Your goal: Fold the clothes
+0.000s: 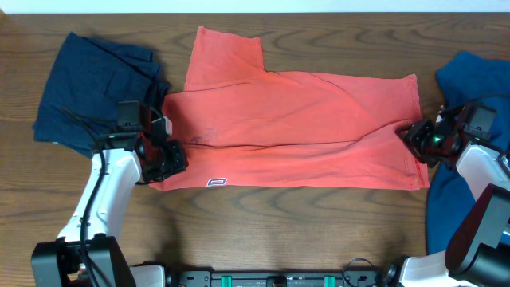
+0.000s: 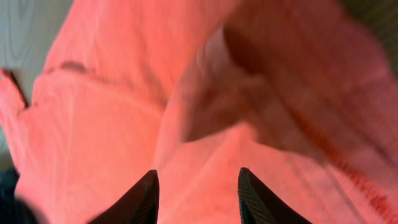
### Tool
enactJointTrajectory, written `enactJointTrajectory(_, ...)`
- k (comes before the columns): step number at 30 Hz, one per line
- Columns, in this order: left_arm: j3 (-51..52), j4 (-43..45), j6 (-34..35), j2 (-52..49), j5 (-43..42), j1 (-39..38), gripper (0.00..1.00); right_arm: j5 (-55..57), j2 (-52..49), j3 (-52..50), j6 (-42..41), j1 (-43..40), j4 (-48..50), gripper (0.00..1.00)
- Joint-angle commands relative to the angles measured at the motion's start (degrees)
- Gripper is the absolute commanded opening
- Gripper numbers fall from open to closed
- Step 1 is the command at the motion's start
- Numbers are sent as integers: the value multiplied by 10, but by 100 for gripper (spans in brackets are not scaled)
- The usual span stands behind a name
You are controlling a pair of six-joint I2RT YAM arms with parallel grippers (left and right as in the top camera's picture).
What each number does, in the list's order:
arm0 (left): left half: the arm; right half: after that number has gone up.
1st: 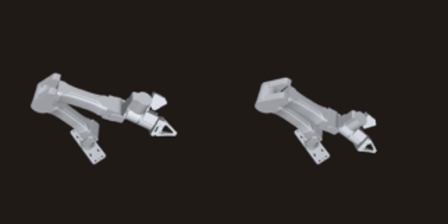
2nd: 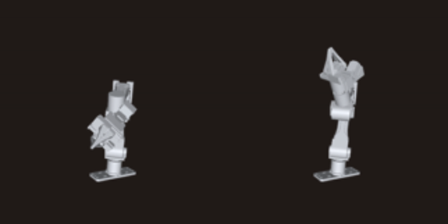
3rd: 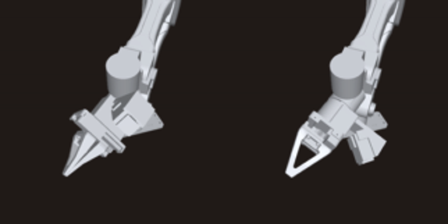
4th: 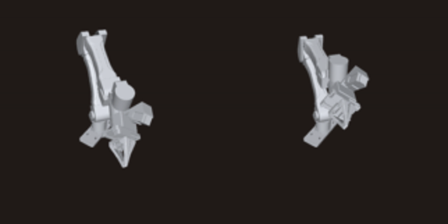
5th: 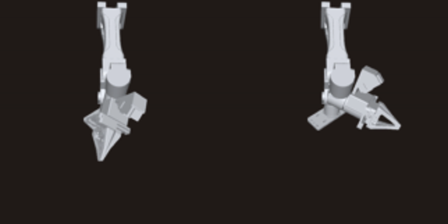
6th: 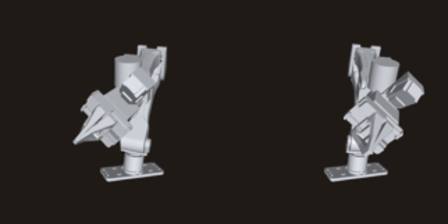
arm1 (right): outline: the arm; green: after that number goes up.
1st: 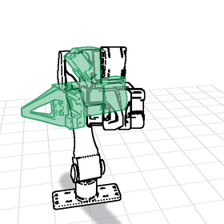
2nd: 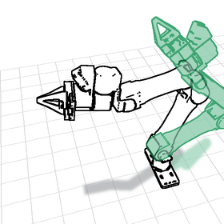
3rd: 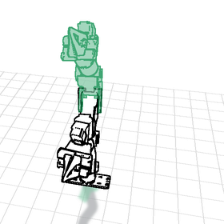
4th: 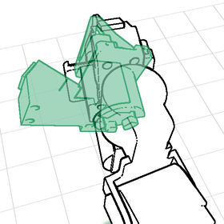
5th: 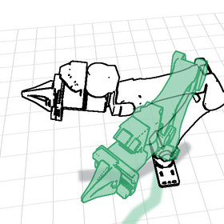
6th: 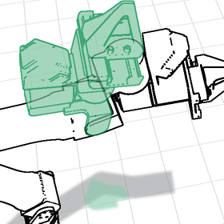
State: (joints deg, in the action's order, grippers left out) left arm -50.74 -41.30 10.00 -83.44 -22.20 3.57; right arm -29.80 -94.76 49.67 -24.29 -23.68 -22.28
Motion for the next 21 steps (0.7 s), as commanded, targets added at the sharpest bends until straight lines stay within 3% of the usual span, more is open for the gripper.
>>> enactJointTrajectory(1,-16,5,-25,6,-8,-13,7,-34,8,-1,63,1,-18,40)
enactJointTrajectory(4,-32,18,-25,6,-7,-21,6,-34,31,0,76,1,-37,42)
enactJointTrajectory(8,-42,10,-19,6,47,-20,21,2,63,1,46,0,-130,56)
enactJointTrajectory(11,-42,-34,5,4,123,-20,33,109,67,1,27,0,-225,65)
enactJointTrajectory(15,-34,-68,9,2,165,-20,47,234,65,-1,11,0,-289,75)
enactJointTrajectory(18,-17,-71,28,-5,189,-15,53,240,65,-10,-3,0,-282,76)
enactJointTrajectory(21,1,-55,45,-23,189,-2,54,236,65,-36,-19,0,-228,69)
